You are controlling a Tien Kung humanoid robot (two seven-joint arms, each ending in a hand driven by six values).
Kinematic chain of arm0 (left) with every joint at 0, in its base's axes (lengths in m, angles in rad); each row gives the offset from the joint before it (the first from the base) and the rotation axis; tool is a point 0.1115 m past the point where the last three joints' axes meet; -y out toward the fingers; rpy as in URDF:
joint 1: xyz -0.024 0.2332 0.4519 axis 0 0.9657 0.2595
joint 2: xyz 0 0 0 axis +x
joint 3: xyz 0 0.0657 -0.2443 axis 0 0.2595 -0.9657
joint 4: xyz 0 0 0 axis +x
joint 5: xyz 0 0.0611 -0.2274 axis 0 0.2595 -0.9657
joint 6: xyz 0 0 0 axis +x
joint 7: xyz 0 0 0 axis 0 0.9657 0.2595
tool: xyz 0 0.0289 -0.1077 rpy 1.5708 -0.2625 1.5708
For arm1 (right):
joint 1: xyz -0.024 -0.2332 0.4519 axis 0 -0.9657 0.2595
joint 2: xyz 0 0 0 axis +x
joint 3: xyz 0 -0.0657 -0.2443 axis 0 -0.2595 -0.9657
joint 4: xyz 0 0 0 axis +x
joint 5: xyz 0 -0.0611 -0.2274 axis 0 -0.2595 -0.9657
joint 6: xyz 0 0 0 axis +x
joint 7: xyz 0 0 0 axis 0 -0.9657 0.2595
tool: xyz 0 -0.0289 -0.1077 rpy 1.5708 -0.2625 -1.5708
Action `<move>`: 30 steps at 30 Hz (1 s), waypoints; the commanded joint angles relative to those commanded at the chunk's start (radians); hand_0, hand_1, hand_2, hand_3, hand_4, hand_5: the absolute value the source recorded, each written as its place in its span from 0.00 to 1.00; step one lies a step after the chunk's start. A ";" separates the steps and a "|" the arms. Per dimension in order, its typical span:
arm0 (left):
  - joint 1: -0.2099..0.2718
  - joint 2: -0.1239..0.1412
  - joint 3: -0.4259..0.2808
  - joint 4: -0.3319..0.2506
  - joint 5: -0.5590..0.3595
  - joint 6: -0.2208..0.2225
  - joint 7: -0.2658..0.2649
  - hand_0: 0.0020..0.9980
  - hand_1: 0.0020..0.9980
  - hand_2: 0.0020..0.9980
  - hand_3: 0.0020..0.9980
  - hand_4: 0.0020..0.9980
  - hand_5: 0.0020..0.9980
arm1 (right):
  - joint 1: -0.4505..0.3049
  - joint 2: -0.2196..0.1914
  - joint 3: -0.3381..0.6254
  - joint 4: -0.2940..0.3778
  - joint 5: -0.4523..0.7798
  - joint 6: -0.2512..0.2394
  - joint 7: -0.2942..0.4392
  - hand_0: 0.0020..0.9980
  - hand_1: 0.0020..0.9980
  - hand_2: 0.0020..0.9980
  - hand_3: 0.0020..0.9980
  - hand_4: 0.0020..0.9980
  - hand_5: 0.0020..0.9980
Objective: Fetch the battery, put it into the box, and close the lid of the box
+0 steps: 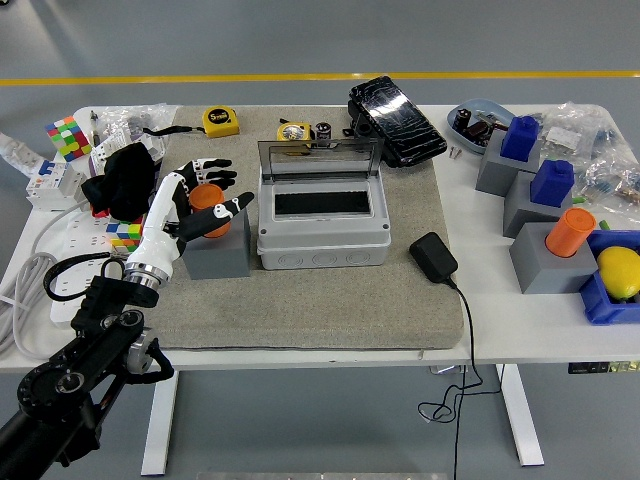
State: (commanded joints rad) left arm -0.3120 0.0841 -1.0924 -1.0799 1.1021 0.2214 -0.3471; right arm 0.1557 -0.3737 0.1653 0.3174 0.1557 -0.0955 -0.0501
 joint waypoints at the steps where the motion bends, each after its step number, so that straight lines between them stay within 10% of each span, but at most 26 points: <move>1: -0.002 -0.001 0.005 0.008 -0.001 0.005 -0.007 0.68 0.62 0.55 0.55 1.00 0.12 | 0.000 0.000 0.000 0.000 0.000 0.000 0.000 0.57 0.60 0.58 0.55 0.93 0.48; 15: -0.026 -0.021 0.031 0.073 0.008 0.055 -0.064 0.64 0.58 0.51 0.54 1.00 0.00 | -0.001 -0.001 -0.004 0.000 0.002 0.000 0.001 0.57 0.60 0.58 0.55 0.94 0.48; 16: -0.030 -0.023 0.033 0.079 0.005 0.056 -0.066 0.50 0.48 0.45 0.52 0.97 0.00 | 0.000 -0.001 -0.004 0.001 0.002 0.000 0.001 0.57 0.60 0.58 0.55 0.94 0.48; 27: -0.060 -0.046 0.048 0.131 -0.026 0.049 -0.081 0.42 0.43 0.43 0.51 0.92 0.00 | 0.002 -0.002 -0.005 0.001 0.002 0.000 0.000 0.57 0.60 0.58 0.55 0.94 0.48; 28: -0.061 -0.048 0.049 0.135 -0.029 0.049 -0.083 0.25 0.35 0.41 0.48 0.86 0.00 | 0.002 -0.002 -0.005 0.001 0.002 0.000 0.000 0.57 0.60 0.58 0.55 0.94 0.48; 30: -0.064 -0.050 0.049 0.138 -0.035 0.049 -0.087 0.25 0.35 0.41 0.48 0.86 0.00 | 0.001 -0.002 -0.005 0.001 0.002 0.000 0.000 0.57 0.60 0.58 0.55 0.94 0.48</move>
State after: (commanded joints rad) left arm -0.3757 0.0338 -1.0432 -0.9415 1.0675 0.2701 -0.4340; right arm 0.1571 -0.3756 0.1601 0.3187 0.1579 -0.0959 -0.0501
